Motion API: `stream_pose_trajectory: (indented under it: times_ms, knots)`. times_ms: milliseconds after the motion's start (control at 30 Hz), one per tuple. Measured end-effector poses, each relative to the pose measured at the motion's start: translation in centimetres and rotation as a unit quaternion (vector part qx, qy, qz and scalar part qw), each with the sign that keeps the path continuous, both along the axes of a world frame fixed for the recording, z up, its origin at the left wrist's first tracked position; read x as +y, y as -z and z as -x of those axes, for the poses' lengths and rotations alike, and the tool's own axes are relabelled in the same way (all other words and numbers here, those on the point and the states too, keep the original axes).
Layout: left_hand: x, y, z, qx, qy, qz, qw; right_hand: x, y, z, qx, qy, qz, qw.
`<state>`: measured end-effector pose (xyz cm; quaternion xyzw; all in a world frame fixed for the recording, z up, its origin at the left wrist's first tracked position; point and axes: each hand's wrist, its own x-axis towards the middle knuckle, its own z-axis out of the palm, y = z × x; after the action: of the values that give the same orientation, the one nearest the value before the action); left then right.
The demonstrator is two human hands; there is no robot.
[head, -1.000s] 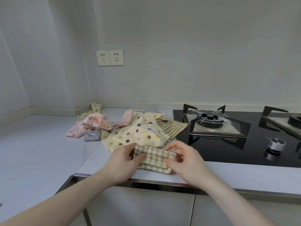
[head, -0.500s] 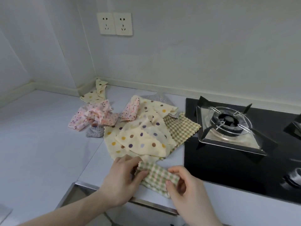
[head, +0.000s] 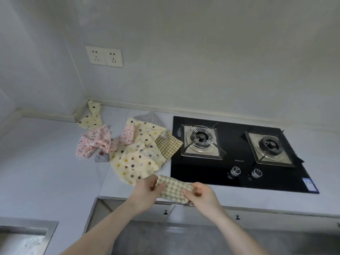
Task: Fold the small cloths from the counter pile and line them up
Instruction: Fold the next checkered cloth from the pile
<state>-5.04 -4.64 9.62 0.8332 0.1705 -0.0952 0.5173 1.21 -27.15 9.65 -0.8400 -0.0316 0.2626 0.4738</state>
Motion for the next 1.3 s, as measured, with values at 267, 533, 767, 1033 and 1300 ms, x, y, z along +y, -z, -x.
stream_pose_trajectory:
  times_ms: [267, 533, 767, 1033, 1300]
  knots:
    - [-6.7, -6.1, -2.6, -0.026, 0.079, 0.057, 0.995, -7.8, -6.3, 1.9, 0.028, 0.103, -0.059, 0.993]
    - [-19.0, -11.5, -8.3, -0.042, 0.171, 0.043, 0.984, -20.0, -9.9, 1.2, -0.017, 0.226, -0.111, 0.968]
    - [-34.9, -13.6, -12.3, -0.067, 0.215, 0.027, 0.974, -35.7, -11.0, -0.4, -0.030, 0.266, -0.112, 0.957]
    - [-49.3, -15.0, -16.0, -0.063, 0.198, 0.020, 0.978, -50.5, -12.8, -4.1, -0.041, 0.280, -0.092, 0.955]
    - [-56.4, -15.2, -23.9, -0.060, 0.238, -0.015, 0.969, -56.3, -11.1, -9.8, -0.019, 0.341, -0.118, 0.932]
